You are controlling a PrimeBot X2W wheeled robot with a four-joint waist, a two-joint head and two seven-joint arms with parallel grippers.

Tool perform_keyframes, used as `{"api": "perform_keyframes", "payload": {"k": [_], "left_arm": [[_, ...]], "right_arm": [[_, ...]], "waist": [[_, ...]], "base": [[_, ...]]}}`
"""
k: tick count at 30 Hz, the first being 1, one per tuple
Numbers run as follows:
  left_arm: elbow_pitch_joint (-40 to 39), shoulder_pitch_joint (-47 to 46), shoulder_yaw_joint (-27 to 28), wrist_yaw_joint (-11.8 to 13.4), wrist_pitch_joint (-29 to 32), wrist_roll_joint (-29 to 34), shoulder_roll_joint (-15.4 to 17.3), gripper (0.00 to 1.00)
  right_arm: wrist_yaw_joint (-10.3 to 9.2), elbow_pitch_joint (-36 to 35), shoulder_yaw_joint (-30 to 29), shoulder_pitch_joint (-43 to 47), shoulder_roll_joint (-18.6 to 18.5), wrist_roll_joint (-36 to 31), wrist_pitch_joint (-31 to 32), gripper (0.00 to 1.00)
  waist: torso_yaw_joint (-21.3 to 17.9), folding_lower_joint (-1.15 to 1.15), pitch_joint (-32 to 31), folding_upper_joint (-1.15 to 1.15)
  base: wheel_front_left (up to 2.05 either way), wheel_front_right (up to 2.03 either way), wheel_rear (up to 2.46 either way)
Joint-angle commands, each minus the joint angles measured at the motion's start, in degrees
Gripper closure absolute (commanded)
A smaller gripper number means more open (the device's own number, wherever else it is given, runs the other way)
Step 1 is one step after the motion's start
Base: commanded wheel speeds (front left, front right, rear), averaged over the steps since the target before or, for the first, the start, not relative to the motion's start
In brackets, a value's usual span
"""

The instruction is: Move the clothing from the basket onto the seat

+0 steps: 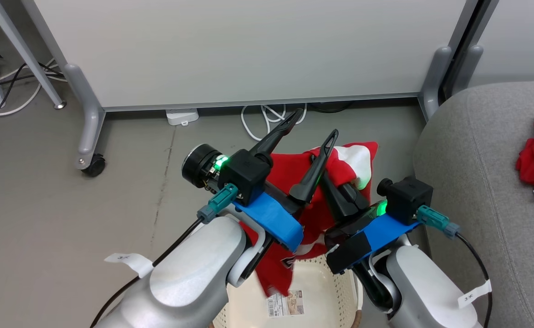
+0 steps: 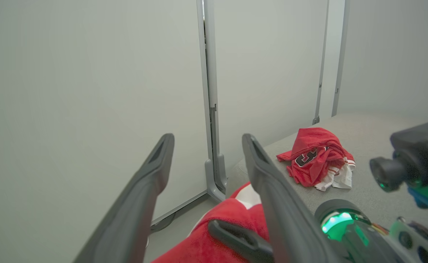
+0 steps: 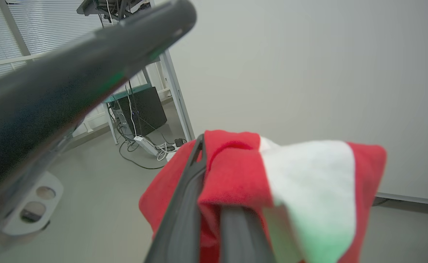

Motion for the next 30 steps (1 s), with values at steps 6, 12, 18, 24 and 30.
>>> {"api": "perform_keyframes", "payload": {"k": [6,12,18,24,30], "left_arm": [[-0.44,0.14,0.44,0.57,-0.31,0.36,1.05,0.00],[-0.82,0.40,0.50,1.01,-0.30,0.59,2.02,0.00],[-0.92,0.62,0.25,1.23,-0.27,0.64,2.70,0.00],[-0.85,1.01,-0.14,1.39,-0.20,0.65,3.25,0.00],[-0.85,1.04,-0.69,1.51,0.01,0.88,3.84,0.00]], "right_arm": [[0.03,-0.39,-1.60,0.68,-0.06,-2.44,-0.22,1.00],[0.03,-1.21,-3.58,0.06,-0.06,-4.63,-0.22,1.00],[0.03,-2.73,-6.77,0.54,-0.04,-7.12,-0.22,1.00],[0.03,-4.55,-10.57,2.37,-0.04,-10.20,-0.22,1.00],[0.03,-6.46,-14.20,3.88,-0.04,-12.00,-0.22,1.00]], "waist": [[-1.71,0.00,0.94,0.00],[-4.28,0.00,2.41,0.00],[-7.24,0.00,3.61,0.00],[-10.48,0.00,4.59,0.00],[-14.35,0.00,5.56,0.00]], "base": [[0.00,0.00,0.00],[0.00,0.00,0.00],[0.00,0.00,0.00],[0.00,0.00,0.00],[0.00,0.00,0.00]]}}
